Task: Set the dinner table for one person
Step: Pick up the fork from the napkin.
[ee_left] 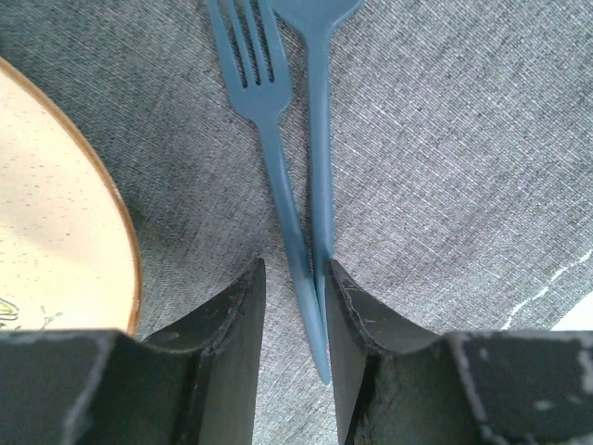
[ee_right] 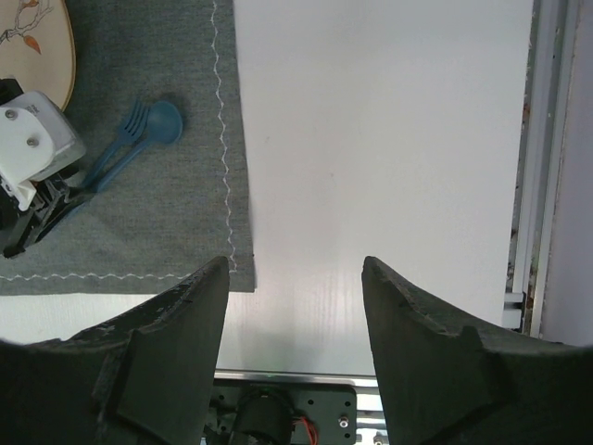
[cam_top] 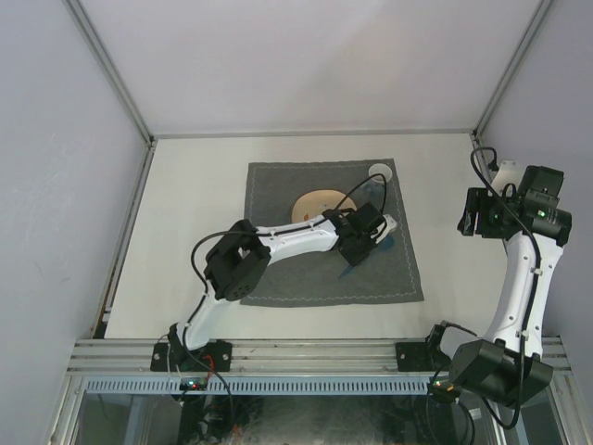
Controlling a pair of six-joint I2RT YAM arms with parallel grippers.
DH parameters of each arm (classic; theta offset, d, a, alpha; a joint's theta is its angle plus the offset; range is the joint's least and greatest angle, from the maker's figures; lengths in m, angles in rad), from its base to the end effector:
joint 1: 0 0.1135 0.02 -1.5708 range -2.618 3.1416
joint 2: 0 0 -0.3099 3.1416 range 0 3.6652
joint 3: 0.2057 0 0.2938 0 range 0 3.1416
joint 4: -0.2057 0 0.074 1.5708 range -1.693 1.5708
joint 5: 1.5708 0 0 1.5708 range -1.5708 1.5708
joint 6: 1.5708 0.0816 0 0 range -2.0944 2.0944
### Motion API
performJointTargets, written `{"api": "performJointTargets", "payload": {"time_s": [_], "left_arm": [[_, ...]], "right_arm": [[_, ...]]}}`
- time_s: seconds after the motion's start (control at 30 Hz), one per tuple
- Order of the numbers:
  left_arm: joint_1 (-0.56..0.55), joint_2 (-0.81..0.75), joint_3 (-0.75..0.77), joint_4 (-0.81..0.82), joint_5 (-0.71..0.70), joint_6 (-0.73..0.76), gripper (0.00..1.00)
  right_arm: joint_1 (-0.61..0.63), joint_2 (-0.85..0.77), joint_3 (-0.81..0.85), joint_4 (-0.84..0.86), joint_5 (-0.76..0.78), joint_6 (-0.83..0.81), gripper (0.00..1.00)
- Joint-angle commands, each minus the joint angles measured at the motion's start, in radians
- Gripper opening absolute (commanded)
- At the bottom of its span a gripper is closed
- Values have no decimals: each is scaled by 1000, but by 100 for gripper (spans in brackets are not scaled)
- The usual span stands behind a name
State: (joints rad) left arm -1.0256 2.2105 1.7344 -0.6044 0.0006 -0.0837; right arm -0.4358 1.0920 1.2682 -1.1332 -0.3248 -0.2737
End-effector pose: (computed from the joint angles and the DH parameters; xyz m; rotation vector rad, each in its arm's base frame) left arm 0.2911 -0.4800 0.1464 1.2266 2.4085 -0.3568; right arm 0.2259 -0.0765 0.3743 0.0718 2.4590 0.1070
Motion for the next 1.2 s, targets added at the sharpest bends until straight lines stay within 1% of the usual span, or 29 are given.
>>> {"api": "performJointTargets", "payload": {"time_s": [0.0, 0.17, 0.3, 0.43, 0.8, 1.17], "left_arm": [[8, -57, 75, 11, -62, 35, 36], [15, -35, 155, 12, -98, 49, 37], [21, -43, 172, 30, -77, 47, 37], [21, 14, 209, -9, -79, 45, 37], [16, 58, 155, -12, -53, 32, 37], [4, 79, 158, -22, -47, 30, 37]], "right_arm": [[-11, -14, -9, 43, -21, -17, 59], [-17, -10, -21, 50, -32, -18, 59], [-24, -10, -29, 54, -30, -24, 59], [-29, -5, -29, 58, -38, -25, 59], [-35, 6, -33, 67, -51, -26, 59], [-38, 6, -33, 70, -52, -33, 58]]}}
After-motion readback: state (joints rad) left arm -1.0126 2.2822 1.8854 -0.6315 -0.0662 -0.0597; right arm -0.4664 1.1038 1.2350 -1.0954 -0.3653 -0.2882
